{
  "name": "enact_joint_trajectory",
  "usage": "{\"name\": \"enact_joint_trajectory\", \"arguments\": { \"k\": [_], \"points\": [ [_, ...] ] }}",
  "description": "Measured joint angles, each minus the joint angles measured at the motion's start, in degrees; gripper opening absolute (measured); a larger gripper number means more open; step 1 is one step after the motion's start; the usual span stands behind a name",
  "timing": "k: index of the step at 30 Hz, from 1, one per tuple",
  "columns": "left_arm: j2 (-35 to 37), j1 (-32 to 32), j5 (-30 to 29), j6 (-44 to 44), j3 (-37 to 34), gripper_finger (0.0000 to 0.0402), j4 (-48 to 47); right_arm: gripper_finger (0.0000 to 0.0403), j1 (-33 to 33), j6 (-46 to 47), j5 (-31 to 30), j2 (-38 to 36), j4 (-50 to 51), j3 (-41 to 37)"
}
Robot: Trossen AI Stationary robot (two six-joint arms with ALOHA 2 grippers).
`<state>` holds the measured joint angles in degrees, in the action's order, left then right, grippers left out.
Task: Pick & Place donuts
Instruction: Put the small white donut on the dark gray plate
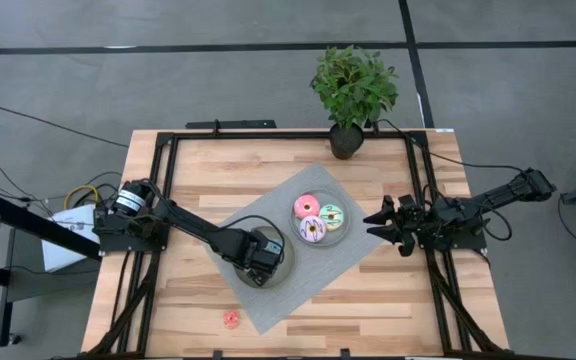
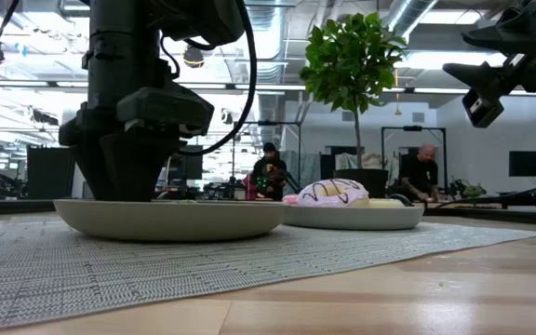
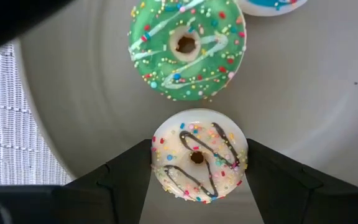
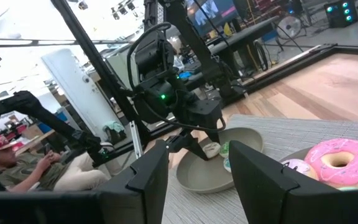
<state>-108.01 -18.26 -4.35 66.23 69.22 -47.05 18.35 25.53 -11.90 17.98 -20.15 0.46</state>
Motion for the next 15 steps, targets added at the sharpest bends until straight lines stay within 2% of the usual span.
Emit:
{"name": "enact_joint_trajectory", "arguments": {
  "k": [11,15],
  "points": [
    [0.0,1.4,2.0,-2.8,0.0,0.0238,0.0,0.0160,0.0,0.0,0.0,0.0,0.0,0.0],
    [0.0,1.8,2.0,-3.7,0.0,0.0249,0.0,0.0160,0.0,0.0,0.0,0.0,0.0,0.0]
  ]
}}
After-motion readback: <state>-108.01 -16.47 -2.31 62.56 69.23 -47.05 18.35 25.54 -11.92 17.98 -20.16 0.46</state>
